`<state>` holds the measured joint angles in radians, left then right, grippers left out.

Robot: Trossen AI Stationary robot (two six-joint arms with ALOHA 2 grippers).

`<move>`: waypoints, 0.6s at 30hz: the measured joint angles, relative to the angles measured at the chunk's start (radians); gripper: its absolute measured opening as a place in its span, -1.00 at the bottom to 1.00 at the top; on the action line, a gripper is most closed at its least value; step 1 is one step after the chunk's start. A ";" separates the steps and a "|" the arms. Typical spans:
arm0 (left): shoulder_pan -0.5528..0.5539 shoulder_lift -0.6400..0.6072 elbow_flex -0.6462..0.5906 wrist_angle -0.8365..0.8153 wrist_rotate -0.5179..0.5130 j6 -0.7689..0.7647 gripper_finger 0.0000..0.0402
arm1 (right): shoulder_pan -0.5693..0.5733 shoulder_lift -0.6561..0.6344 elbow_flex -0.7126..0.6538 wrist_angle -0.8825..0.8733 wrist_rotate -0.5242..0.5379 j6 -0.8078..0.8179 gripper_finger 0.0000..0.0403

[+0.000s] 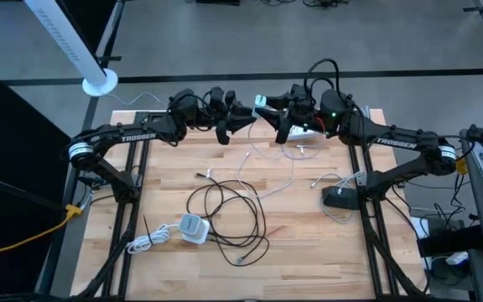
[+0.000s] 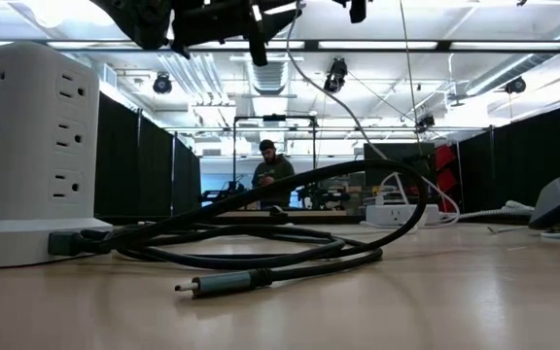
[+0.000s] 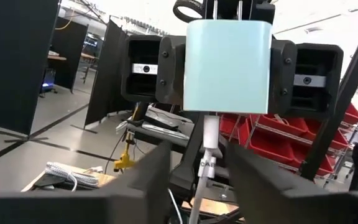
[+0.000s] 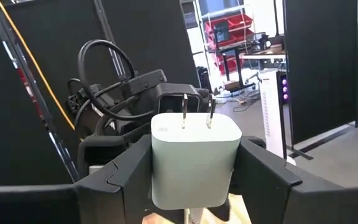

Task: Plug in charger cables
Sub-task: Insert the white charger adapter into the top outlet extension

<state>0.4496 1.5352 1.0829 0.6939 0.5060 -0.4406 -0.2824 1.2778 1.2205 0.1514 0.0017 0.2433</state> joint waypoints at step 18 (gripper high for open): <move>-0.011 0.000 -0.001 0.020 -0.048 0.016 -0.60 | -0.013 0.001 0.002 -0.046 0.001 0.019 -0.08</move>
<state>0.4387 1.5352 1.0815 0.7143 0.4579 -0.4249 -0.2955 1.2789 1.2221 0.1059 0.0025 0.2626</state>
